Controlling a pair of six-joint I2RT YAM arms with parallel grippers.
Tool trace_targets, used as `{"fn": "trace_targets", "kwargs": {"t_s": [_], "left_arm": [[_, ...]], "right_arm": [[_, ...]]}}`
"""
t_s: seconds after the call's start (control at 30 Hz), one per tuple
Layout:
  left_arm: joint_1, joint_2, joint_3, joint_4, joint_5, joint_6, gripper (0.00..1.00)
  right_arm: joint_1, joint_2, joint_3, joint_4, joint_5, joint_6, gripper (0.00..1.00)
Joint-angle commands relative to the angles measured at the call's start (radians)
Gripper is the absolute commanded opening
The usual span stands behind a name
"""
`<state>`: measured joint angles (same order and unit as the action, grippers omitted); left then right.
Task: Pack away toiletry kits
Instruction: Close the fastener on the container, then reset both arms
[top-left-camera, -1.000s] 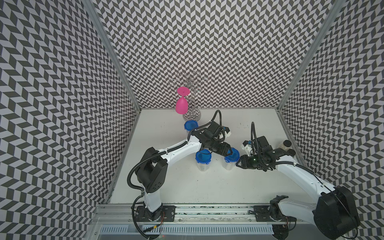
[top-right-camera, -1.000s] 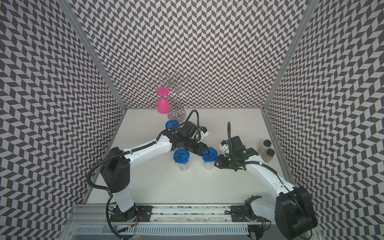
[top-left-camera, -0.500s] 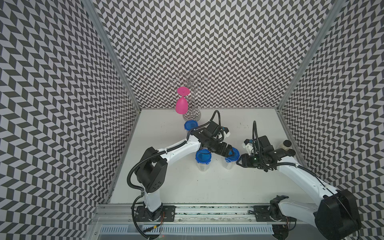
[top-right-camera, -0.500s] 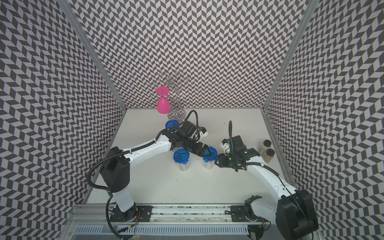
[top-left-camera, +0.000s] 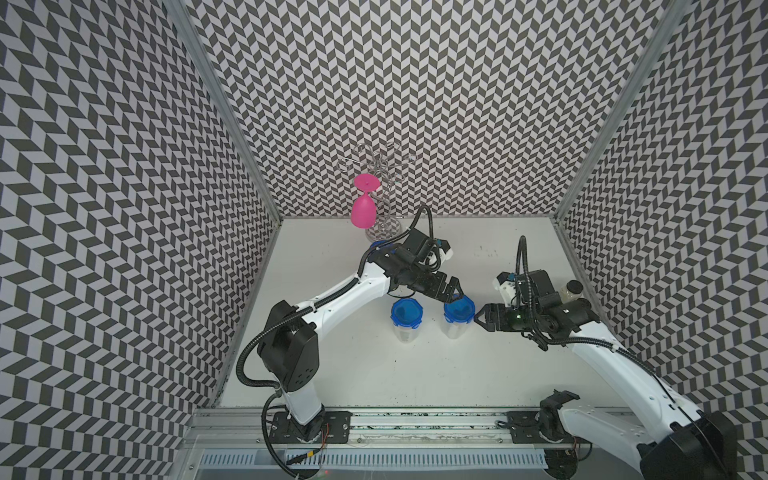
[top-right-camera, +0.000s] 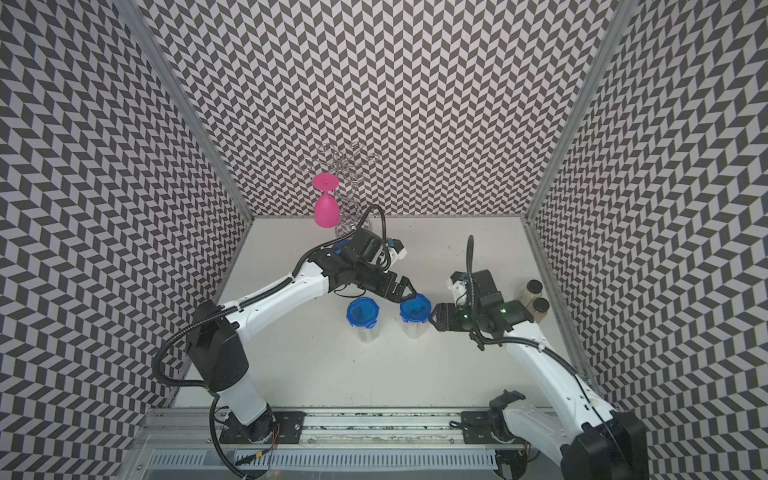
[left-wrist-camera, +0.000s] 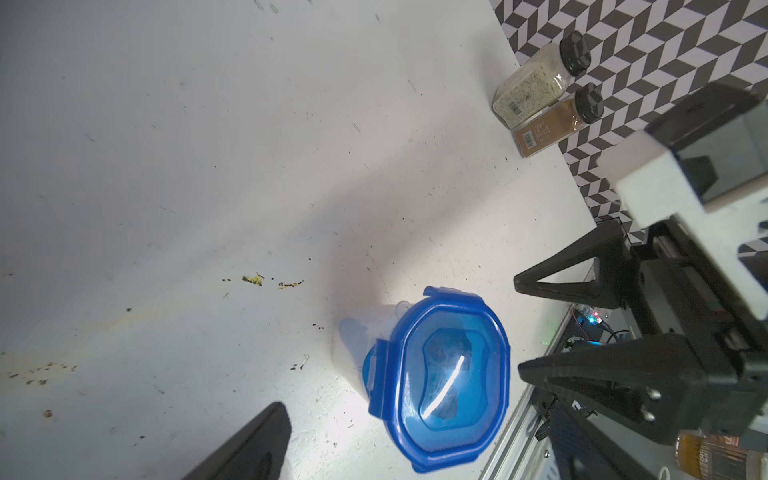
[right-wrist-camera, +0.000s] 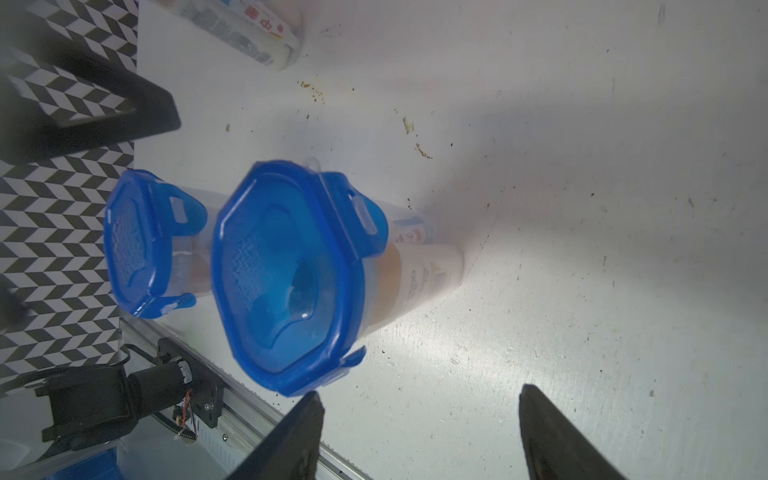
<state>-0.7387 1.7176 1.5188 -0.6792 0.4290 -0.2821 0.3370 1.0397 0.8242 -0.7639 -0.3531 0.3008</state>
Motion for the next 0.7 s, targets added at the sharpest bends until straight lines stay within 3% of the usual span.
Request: {"fn": "trace_targets", "kwargs": {"t_s": [0.0,0.07,0.13,0.2,0.3,0.4,0.43,0.5,0.53,0.6,0.67], "left_arm": [[0.014,-0.053,0.03,-0.033,-0.035,0.028,1.0],[0.016,-0.095,0.037,-0.038,-0.072,0.028,1.0],[0.021,-0.184,0.006,-0.015,-0.158,0.017,1.0],[0.053,-0.318,-0.093,0.069,-0.262,-0.036,1.0],[0.22,-0.549,-0.313,0.251,-0.265,-0.135,1.0],[0.447,-0.722,-0.508,0.361,-0.261,-0.18,1.0],[0.499,-0.762,-0.57,0.375,-0.316,-0.193,0.99],[0.518,-0.769,-0.623,0.332,-0.574,-0.189,1.0],[0.541,-0.756,-0.65,0.338,-0.642,-0.151,1.0],[0.63,-0.735,-0.7,0.361,-0.687,-0.158,1.0],[0.7,-0.736,-0.787,0.454,-0.697,-0.171,0.99]], "right_arm": [[-0.004,-0.03,0.049,-0.002,0.043,0.01,0.76],[-0.004,-0.036,0.088,-0.005,0.046,-0.006,0.81],[-0.004,-0.049,0.142,0.004,0.073,-0.025,0.95],[-0.004,-0.077,0.169,0.045,0.187,-0.015,1.0],[-0.008,-0.133,0.167,0.184,0.333,-0.025,1.0],[-0.012,-0.174,0.102,0.399,0.41,-0.046,1.0],[-0.012,-0.183,0.06,0.476,0.481,-0.027,1.0],[-0.013,-0.203,-0.054,0.651,0.678,0.007,1.0],[-0.016,-0.213,-0.12,0.765,0.756,-0.011,1.0],[-0.044,-0.212,-0.239,1.038,0.737,-0.17,1.0],[-0.094,-0.156,-0.31,1.218,0.676,-0.247,1.0]]}}
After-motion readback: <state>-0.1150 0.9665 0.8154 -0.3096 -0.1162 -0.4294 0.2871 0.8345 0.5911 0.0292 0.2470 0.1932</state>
